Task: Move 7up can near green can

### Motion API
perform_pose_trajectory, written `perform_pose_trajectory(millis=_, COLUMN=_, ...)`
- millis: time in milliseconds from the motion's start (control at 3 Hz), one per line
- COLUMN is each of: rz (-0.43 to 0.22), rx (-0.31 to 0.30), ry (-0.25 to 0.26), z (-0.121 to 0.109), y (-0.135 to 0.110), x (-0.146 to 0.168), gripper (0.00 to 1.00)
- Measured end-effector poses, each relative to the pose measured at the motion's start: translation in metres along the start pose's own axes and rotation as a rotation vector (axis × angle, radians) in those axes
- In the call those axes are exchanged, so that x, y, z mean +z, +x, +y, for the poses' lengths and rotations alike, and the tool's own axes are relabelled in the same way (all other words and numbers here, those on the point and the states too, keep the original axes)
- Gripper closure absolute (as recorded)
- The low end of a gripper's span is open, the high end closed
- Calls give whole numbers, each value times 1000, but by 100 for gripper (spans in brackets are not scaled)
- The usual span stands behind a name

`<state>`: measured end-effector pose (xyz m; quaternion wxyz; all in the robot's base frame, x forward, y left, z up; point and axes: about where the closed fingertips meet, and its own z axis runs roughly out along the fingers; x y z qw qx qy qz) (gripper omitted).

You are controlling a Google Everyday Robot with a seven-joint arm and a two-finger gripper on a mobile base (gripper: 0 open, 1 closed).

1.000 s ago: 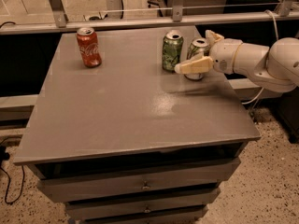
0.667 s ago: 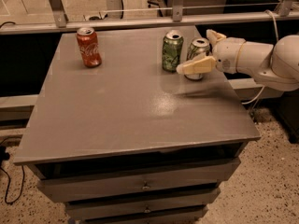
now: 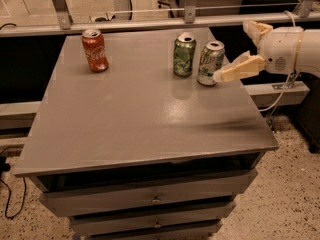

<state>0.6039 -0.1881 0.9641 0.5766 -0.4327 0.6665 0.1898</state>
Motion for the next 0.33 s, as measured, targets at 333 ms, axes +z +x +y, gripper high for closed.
perform_pose_trajectory(millis=333, rz=0, rx=0, ry=1, z=0, y=0, x=0, gripper=0)
